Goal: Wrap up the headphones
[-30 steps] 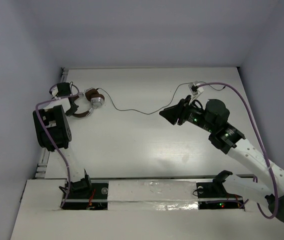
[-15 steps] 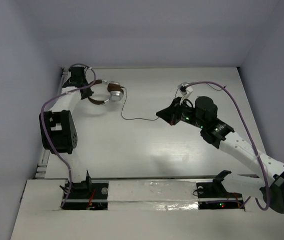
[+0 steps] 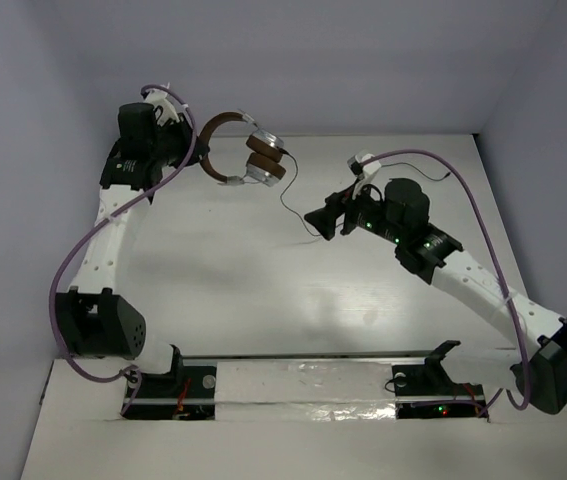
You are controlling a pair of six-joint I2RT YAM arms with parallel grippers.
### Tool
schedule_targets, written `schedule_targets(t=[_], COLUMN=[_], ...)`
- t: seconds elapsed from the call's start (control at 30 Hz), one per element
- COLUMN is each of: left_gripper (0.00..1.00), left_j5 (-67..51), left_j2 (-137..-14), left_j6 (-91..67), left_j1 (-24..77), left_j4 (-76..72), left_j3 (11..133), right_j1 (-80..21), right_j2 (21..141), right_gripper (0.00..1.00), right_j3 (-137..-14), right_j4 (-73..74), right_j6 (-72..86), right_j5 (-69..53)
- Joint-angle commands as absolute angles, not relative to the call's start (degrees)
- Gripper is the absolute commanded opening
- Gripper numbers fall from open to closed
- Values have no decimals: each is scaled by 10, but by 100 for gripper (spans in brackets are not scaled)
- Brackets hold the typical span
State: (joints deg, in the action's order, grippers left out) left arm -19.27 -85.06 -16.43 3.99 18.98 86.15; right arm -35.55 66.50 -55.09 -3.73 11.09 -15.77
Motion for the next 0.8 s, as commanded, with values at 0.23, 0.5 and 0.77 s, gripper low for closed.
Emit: schedule_targets(t=[0.23, 0.5, 0.77], left_gripper=[0, 0, 0], left_j5=[-353, -414, -437], left_j2=[-782, -766, -755], left_j6=[-189, -228, -268], left_j1=[41, 41, 41], left_j4=[197, 174, 157], left_j3=[946, 969, 1005], right_j1=[-340, -321, -288], right_j2=[762, 828, 873], right_gripper=[83, 79, 74], right_j3=[-590, -587, -590], right_j4=[-30, -116, -145], right_j6=[29, 43, 55], right_j5=[-198, -194, -236])
